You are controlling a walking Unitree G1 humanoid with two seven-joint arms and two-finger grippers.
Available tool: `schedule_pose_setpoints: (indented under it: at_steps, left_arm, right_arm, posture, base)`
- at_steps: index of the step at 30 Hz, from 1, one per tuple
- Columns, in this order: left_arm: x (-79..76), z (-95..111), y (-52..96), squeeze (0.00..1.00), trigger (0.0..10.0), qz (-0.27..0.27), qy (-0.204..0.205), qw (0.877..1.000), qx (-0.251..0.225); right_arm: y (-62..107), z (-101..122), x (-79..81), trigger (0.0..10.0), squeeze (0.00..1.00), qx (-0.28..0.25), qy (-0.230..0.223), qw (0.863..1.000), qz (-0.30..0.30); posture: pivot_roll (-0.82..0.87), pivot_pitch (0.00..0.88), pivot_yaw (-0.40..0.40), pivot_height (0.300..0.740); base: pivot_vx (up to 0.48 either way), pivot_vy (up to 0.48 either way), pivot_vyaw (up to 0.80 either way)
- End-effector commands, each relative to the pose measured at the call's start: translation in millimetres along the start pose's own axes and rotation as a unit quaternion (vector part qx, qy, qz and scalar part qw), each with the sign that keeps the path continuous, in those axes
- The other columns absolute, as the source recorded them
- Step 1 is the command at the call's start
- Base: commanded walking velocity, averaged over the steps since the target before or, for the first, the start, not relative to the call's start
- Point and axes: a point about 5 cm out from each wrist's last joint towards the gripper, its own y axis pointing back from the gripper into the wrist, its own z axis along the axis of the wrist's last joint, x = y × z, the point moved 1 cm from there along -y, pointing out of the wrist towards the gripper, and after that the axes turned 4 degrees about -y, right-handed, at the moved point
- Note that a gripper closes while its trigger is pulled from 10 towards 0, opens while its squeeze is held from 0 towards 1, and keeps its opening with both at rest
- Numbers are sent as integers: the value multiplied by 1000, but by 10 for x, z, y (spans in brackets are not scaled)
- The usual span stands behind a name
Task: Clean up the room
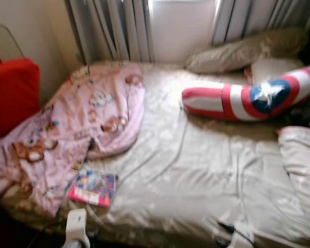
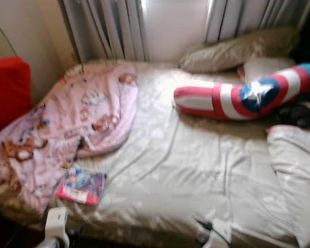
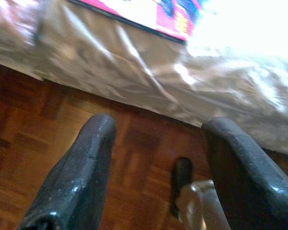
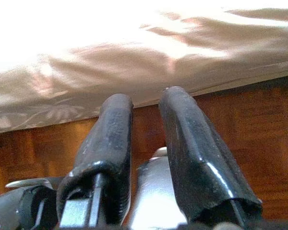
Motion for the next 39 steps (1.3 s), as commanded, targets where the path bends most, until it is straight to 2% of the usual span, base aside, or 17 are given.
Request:
schedule_pose_setpoints:
  at_steps: [1, 6, 19, 39]
  left_arm:
    - [-52, -32, -1, 0, 10000, -7, 4, 1000, 6]
    - [-59, -29, -2, 0, 10000, -6, 7, 1000, 5]
    - [-113, -17, -8, 0, 10000, -9, 18, 1000, -1]
    - [-116, -16, -7, 0, 10000, -8, 21, 1000, -4]
  right_arm:
    - [18, -23, -101, 10000, 0, 4, 3, 1000, -15]
    - [8, -25, -42, 10000, 0, 5, 6, 1000, -12]
    - [14, -14, -98, 10000, 0, 7, 15, 1000, -13]
    - [15, -17, -97, 10000, 0, 8, 17, 1000, -11]
  posture:
    - [46, 0, 33, 740]
    - [47, 0, 29, 740]
    - [52, 0, 15, 740]
    - [52, 0, 12, 740]
  base:
    - [0, 480, 0]
    - [0, 480, 0]
    - [0, 480, 0]
    - [0, 480, 0]
